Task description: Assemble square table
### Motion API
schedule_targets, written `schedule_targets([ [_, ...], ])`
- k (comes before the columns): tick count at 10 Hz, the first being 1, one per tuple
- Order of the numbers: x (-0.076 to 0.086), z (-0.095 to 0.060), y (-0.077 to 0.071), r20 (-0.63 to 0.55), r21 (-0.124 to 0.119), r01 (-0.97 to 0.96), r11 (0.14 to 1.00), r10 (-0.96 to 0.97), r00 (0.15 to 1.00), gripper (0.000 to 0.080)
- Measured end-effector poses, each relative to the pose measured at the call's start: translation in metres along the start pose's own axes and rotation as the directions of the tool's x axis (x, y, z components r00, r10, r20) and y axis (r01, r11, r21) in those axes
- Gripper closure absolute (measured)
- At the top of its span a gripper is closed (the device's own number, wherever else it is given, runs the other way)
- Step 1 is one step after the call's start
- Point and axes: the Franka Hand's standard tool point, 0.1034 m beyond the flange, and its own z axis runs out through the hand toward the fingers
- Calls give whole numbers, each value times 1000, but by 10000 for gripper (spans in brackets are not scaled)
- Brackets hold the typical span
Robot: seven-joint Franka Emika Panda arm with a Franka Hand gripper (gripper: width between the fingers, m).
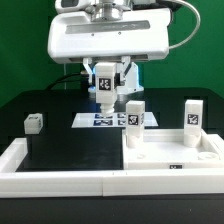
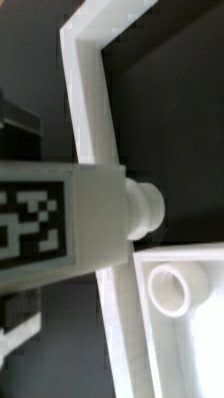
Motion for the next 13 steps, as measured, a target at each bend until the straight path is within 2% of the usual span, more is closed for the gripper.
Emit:
schedule_targets([
  [1, -5, 3, -1, 5, -1, -4, 1000, 4, 1000, 515],
  [3, -10, 6, -27, 14, 24, -22, 999, 22, 1000, 515],
  [4, -10, 7, -44, 17, 38, -37, 999, 36, 999, 515],
  [6, 0, 14, -87, 18, 75, -67, 995, 66, 998, 515],
  [8, 3, 25, -115, 34, 93, -104, 990, 101, 994, 515],
  [13, 2, 26, -115, 34, 93, -84, 992, 81, 996, 515],
])
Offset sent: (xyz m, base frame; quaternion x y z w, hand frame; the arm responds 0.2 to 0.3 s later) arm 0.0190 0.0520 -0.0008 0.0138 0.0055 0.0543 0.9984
